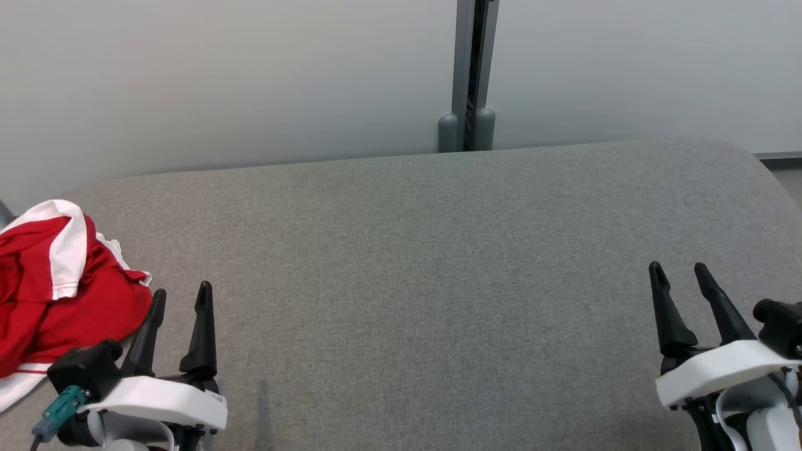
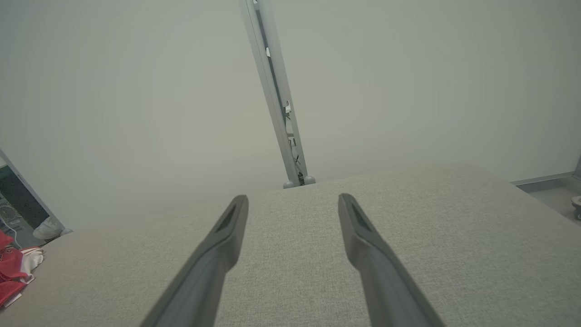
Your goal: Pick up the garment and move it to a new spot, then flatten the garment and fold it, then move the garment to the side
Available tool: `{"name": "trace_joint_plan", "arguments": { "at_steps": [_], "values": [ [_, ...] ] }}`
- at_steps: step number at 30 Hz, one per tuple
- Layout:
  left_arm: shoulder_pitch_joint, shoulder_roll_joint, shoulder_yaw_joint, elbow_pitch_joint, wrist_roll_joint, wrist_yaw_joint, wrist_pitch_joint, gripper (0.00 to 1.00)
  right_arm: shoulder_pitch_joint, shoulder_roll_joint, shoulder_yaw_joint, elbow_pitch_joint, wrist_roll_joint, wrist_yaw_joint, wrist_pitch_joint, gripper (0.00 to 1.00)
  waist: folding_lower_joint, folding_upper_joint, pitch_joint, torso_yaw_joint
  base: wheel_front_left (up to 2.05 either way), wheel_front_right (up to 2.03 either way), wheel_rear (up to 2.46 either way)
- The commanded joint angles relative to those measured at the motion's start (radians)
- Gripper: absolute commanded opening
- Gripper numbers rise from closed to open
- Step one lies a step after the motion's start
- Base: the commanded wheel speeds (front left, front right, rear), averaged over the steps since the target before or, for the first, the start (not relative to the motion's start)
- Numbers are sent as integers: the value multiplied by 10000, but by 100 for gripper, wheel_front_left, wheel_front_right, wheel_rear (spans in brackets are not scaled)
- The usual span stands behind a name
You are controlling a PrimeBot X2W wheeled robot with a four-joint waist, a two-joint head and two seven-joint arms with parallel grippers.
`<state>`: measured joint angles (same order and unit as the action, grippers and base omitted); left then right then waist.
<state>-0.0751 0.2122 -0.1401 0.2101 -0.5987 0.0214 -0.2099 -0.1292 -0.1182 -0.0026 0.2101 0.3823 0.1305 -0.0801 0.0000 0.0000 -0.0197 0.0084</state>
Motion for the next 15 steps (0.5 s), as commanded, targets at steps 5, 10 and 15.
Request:
{"name": "trace_joint_plan", "arguments": {
  "at_steps": [5, 10, 15],
  "values": [
    [25, 178, 54, -41, 532, 150, 78, 100, 75, -45, 96, -21, -506, 3, -213, 100, 0, 0, -47, 4, 0, 0, 0],
    [138, 249, 67, -52, 984, 246, 144, 100, 193, -11, 196, -31, -929, 3, -316, 100, 0, 0, -112, 13, 0, 0, 0],
    [185, 292, 50, -58, 1237, 271, 187, 100, 296, 26, 207, -82, -1243, 3, -389, 100, 0, 0, -151, 22, 0, 0, 0]
  ]
}}
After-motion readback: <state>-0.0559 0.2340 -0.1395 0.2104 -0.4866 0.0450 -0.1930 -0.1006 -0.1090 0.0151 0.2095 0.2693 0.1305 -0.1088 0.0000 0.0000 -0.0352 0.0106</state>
